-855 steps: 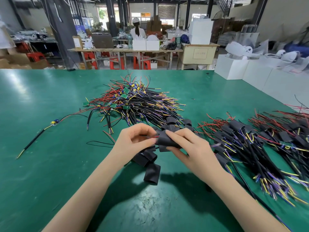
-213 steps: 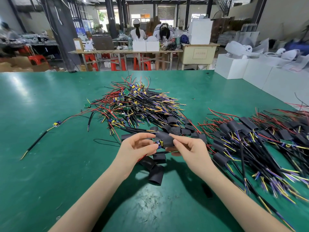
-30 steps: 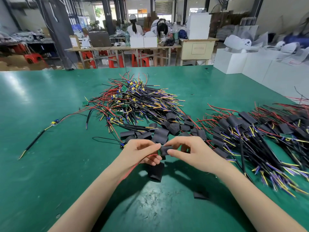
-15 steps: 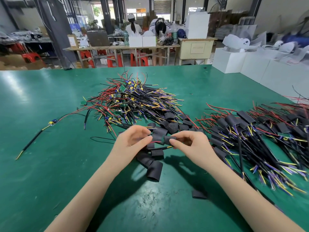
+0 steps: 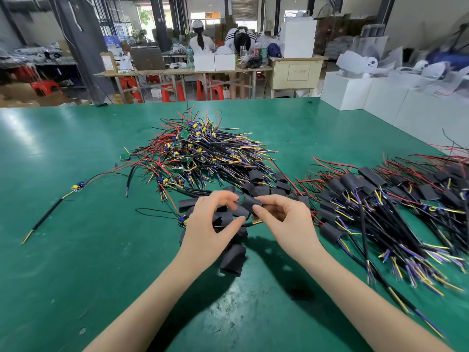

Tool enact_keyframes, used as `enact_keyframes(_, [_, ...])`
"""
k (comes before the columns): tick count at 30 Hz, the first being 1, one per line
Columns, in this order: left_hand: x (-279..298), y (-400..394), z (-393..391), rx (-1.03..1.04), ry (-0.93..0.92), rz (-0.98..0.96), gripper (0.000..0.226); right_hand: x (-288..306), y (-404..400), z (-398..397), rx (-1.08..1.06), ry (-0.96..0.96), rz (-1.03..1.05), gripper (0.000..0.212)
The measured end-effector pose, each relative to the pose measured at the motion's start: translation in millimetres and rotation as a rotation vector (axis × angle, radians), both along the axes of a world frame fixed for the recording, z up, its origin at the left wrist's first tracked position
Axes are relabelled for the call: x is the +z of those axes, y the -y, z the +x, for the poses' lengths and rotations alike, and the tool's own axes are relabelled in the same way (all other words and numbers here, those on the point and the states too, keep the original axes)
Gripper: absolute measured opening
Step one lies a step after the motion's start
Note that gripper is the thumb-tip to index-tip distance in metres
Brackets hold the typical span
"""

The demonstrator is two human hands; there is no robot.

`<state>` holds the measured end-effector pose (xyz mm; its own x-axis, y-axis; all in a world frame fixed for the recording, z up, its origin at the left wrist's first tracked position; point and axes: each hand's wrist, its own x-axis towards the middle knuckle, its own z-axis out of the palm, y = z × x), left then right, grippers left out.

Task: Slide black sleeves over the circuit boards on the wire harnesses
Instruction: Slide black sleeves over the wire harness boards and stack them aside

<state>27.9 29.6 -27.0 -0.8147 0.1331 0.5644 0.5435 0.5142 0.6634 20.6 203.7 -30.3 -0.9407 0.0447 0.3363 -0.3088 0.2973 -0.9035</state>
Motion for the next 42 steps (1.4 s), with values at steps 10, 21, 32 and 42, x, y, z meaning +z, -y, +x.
enact_keyframes(10, [-0.7,4.2,-2.8,-0.107,0.135,0.039,0.027,-1.4,0.9,1.1,-0.032,-0.028,0.058,0.013])
enact_keyframes(21, [-0.7,5.4,-6.0,-0.105,0.168,0.158,0.021,6.4,-1.5,2.1,0.074,-0.005,0.105,0.014])
enact_keyframes(32, [-6.2,15.0,-14.3,-0.072,0.282,0.209,0.018,8.4,-3.4,5.0,0.189,-0.005,0.122,0.011])
enact_keyframes(42, [-5.3,13.8,-8.4,-0.013,0.134,0.130,0.034,6.7,-5.4,4.6,0.011,-0.146,0.257,0.020])
